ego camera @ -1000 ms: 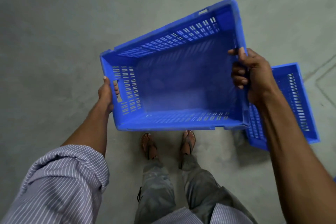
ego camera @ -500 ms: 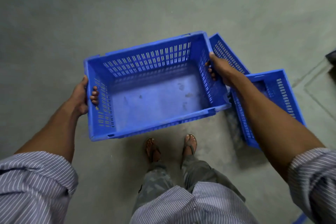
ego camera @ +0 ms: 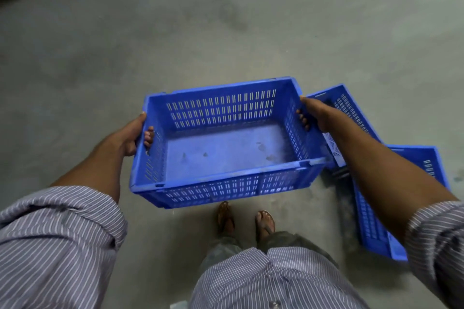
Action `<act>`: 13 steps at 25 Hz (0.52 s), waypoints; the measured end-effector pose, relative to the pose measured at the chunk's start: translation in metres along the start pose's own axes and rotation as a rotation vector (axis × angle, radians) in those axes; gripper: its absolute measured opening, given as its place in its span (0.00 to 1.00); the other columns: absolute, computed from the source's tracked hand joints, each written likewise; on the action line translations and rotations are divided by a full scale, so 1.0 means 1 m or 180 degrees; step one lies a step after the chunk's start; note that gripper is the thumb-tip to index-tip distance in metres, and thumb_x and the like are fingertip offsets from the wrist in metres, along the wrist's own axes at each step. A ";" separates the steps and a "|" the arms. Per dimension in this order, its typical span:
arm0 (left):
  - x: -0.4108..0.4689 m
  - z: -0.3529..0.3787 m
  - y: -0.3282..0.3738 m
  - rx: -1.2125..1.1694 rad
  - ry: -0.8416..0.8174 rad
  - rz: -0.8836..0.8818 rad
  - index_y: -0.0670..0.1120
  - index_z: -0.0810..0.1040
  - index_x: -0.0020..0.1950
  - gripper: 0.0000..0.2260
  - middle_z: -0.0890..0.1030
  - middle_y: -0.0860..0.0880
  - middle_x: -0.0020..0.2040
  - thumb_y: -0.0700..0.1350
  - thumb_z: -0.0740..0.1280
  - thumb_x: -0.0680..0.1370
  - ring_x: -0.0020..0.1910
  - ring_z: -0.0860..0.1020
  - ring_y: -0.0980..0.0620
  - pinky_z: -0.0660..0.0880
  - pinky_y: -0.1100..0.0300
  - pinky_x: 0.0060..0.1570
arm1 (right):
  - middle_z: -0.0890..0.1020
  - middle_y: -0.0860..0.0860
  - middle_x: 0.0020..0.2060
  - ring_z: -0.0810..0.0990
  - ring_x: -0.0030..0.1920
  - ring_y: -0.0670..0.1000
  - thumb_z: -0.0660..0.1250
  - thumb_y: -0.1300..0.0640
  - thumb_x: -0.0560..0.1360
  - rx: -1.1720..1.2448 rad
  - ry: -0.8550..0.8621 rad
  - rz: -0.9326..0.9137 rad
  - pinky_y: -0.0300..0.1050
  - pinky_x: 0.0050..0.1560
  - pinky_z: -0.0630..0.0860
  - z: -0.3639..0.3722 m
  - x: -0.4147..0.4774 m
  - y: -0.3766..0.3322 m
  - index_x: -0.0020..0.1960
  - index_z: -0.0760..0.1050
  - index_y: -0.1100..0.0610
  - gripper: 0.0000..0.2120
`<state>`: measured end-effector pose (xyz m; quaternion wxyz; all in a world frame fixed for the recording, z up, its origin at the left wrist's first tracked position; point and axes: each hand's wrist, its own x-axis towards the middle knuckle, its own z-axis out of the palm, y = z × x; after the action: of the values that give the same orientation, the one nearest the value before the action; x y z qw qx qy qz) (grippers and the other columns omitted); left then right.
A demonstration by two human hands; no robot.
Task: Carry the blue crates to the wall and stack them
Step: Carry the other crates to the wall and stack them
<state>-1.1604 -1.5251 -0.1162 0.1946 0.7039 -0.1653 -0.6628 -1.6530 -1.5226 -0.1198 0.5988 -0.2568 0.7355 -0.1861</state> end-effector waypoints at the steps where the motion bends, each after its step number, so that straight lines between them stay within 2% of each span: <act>1: -0.012 -0.004 -0.008 -0.0052 0.0045 0.0023 0.48 0.64 0.38 0.25 0.64 0.53 0.21 0.68 0.51 0.82 0.16 0.61 0.58 0.60 0.70 0.18 | 0.66 0.50 0.28 0.64 0.20 0.47 0.50 0.39 0.84 -0.0037 -0.0060 -0.0021 0.37 0.22 0.59 0.001 -0.004 -0.002 0.37 0.65 0.54 0.24; 7: -0.068 -0.033 -0.075 -0.0404 0.0535 0.0180 0.48 0.64 0.37 0.26 0.62 0.53 0.20 0.69 0.50 0.81 0.15 0.60 0.58 0.59 0.71 0.17 | 0.66 0.51 0.23 0.63 0.21 0.50 0.48 0.35 0.83 -0.0476 -0.0271 -0.0233 0.35 0.20 0.59 0.037 -0.018 -0.014 0.35 0.63 0.54 0.28; 9: -0.081 -0.049 -0.101 -0.0537 0.0762 0.0191 0.48 0.63 0.37 0.26 0.62 0.53 0.20 0.68 0.51 0.82 0.15 0.59 0.58 0.58 0.71 0.17 | 0.67 0.54 0.24 0.63 0.23 0.52 0.46 0.35 0.83 -0.0733 -0.0279 -0.0440 0.37 0.21 0.61 0.062 -0.025 -0.017 0.34 0.64 0.55 0.29; 12: -0.101 -0.080 -0.147 -0.0748 0.1333 0.0364 0.47 0.65 0.38 0.26 0.62 0.53 0.20 0.67 0.52 0.82 0.14 0.59 0.57 0.57 0.72 0.18 | 0.74 0.60 0.28 0.71 0.24 0.56 0.46 0.33 0.81 -0.1295 -0.0021 -0.0841 0.43 0.26 0.67 0.112 -0.033 -0.016 0.34 0.71 0.60 0.35; 13: -0.108 -0.091 -0.165 -0.0792 0.1599 0.0443 0.46 0.66 0.38 0.26 0.63 0.52 0.22 0.67 0.53 0.82 0.14 0.59 0.57 0.58 0.73 0.19 | 0.77 0.62 0.31 0.75 0.26 0.57 0.46 0.31 0.80 -0.1446 0.0085 -0.0950 0.44 0.28 0.70 0.130 -0.038 -0.015 0.36 0.75 0.63 0.38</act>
<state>-1.0811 -1.3236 -0.1001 0.3593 0.8037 -0.0773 -0.4679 -1.5184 -1.5073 -0.1092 0.4820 -0.4877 0.7201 -0.1059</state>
